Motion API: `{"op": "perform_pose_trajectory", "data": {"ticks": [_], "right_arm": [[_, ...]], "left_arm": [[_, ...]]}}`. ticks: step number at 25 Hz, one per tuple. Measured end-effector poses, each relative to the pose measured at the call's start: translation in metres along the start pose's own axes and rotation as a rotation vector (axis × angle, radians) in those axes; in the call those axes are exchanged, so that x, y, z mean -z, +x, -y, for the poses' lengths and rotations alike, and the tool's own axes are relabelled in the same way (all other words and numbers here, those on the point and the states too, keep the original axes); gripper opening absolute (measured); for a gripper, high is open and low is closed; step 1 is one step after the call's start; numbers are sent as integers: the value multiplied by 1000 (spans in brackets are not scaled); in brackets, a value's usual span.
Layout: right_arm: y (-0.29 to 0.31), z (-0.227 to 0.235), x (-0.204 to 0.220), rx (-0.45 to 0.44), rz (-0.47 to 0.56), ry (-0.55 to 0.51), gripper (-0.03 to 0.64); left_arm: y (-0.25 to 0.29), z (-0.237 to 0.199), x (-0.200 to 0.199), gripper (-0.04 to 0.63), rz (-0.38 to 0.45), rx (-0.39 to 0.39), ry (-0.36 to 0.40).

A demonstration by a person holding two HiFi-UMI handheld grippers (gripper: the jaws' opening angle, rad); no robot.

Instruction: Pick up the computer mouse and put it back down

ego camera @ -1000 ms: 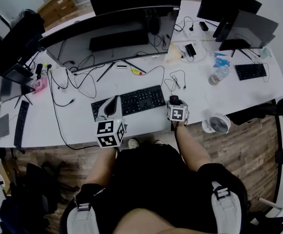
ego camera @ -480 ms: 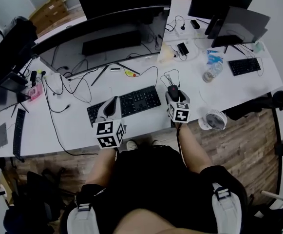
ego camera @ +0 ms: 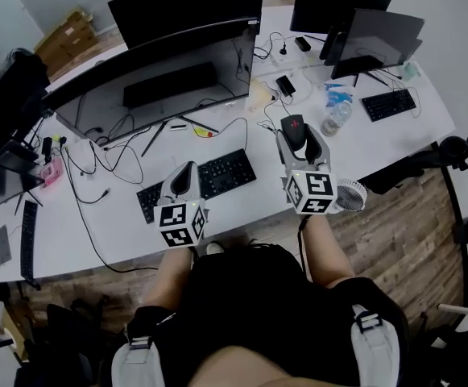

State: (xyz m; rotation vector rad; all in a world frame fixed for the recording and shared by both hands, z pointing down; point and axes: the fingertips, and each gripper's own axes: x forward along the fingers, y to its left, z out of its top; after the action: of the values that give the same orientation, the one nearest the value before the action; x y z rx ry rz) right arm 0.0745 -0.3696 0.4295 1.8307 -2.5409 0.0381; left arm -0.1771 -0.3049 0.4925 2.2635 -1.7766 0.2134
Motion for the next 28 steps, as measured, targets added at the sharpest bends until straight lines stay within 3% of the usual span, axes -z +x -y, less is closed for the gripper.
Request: {"op": "perform_pose_trajectory", "data": {"ticks": [6,13,18,28], "right_arm": [[-20,1,-58,4,135,-31,268],[-14,5,-37,12,82,-29,268],[7,10,23,13,-58,-11,268],[8,15,214,20,-495,16,268]], "left_arm": [[2,5,-8,54,25,17,3],[1,7,-10,54,34,18,10],[-1,4,-14,54,42,4,13],[-6,-7,-17,54,60,-32,11]]}}
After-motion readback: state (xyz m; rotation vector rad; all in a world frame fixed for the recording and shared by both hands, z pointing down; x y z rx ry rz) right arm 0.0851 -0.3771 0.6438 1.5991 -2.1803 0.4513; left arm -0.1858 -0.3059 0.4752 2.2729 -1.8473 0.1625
